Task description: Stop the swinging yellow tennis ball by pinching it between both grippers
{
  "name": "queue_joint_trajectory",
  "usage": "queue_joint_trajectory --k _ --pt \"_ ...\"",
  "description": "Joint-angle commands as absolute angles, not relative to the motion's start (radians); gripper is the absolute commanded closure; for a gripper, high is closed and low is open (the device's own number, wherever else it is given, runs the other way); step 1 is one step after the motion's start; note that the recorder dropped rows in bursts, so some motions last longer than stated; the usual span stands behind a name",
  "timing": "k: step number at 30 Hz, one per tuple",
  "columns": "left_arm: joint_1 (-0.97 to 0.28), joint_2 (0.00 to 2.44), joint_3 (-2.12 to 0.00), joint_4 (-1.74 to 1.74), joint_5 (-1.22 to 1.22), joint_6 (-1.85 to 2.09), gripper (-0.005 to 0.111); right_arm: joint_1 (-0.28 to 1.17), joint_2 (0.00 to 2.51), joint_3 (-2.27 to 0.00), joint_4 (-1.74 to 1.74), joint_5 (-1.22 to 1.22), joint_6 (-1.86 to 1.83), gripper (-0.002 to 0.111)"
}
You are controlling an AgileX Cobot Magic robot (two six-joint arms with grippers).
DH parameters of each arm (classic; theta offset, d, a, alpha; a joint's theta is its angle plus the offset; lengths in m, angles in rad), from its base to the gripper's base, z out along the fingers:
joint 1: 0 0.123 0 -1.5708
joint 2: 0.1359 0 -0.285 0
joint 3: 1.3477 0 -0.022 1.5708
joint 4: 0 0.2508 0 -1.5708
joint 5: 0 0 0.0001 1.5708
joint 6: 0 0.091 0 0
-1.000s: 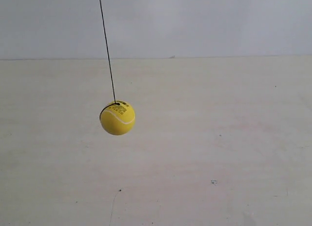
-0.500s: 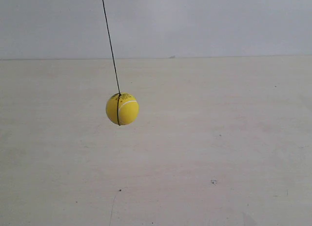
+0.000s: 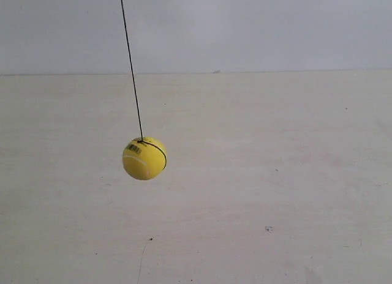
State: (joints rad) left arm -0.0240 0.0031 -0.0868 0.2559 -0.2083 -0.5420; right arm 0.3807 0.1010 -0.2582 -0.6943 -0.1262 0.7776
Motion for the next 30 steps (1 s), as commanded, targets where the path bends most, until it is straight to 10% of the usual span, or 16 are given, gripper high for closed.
queue_joint_trajectory --k 1,30 --pt "-0.022 0.0 -0.056 0.082 -0.176 -0.31 0.102 0.378 0.099 -0.256 -0.694 -0.126 0.783 0.108" --pt "0.017 0.0 0.0 0.015 0.237 -0.043 0.102 0.378 0.099 -0.256 -0.694 -0.126 0.783 0.108"
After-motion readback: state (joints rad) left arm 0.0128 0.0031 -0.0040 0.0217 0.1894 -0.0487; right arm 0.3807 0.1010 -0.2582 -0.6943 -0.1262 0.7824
